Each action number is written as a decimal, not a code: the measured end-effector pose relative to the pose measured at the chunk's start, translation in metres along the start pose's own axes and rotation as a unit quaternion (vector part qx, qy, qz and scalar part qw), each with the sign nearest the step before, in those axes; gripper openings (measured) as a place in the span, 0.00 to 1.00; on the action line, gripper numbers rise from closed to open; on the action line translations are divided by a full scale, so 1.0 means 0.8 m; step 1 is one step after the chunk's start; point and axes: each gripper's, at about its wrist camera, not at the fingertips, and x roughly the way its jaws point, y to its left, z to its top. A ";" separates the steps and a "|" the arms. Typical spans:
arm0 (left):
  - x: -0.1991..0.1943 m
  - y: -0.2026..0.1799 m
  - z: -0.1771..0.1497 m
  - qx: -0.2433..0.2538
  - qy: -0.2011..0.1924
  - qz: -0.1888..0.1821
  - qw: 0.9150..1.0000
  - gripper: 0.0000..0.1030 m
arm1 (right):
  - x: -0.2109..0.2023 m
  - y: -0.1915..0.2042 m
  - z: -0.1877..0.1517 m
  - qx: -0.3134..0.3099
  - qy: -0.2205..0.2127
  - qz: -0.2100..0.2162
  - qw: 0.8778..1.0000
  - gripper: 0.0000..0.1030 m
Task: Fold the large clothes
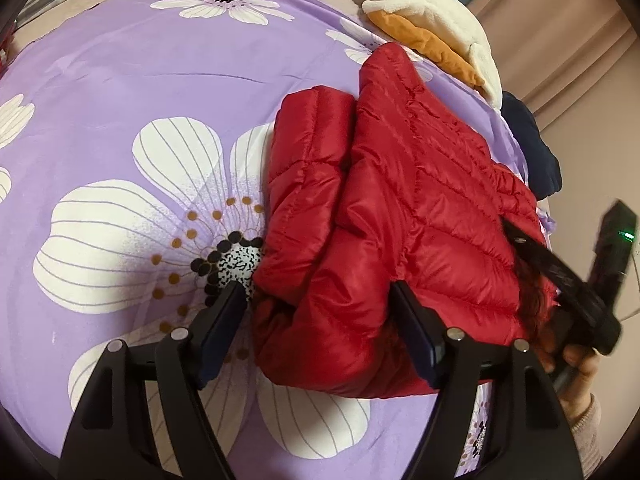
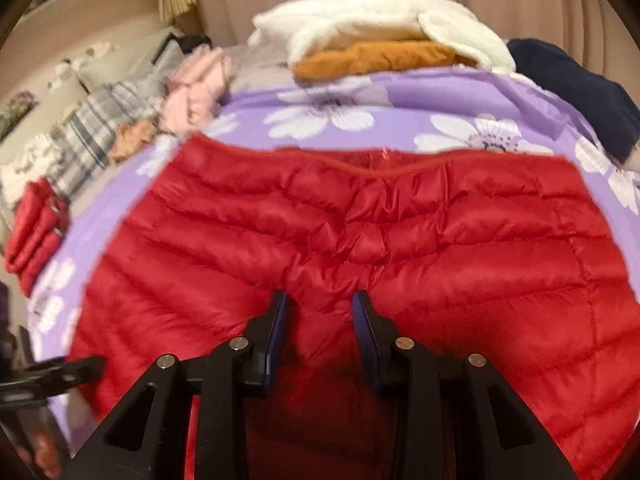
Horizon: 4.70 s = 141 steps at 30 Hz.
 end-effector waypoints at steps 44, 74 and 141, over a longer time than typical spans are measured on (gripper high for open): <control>0.031 0.001 0.029 -0.035 0.013 -0.045 0.998 0.82 | 0.023 -0.011 0.027 0.040 -0.005 0.003 0.999 0.35; -0.005 -0.045 0.030 0.024 -0.050 -0.032 0.998 0.36 | -0.011 -0.004 -0.044 -0.003 0.032 0.020 0.999 0.35; 0.060 -0.335 -0.056 0.358 0.047 -0.160 0.919 0.69 | -0.117 -0.216 -0.086 0.321 -0.092 0.249 0.909 0.79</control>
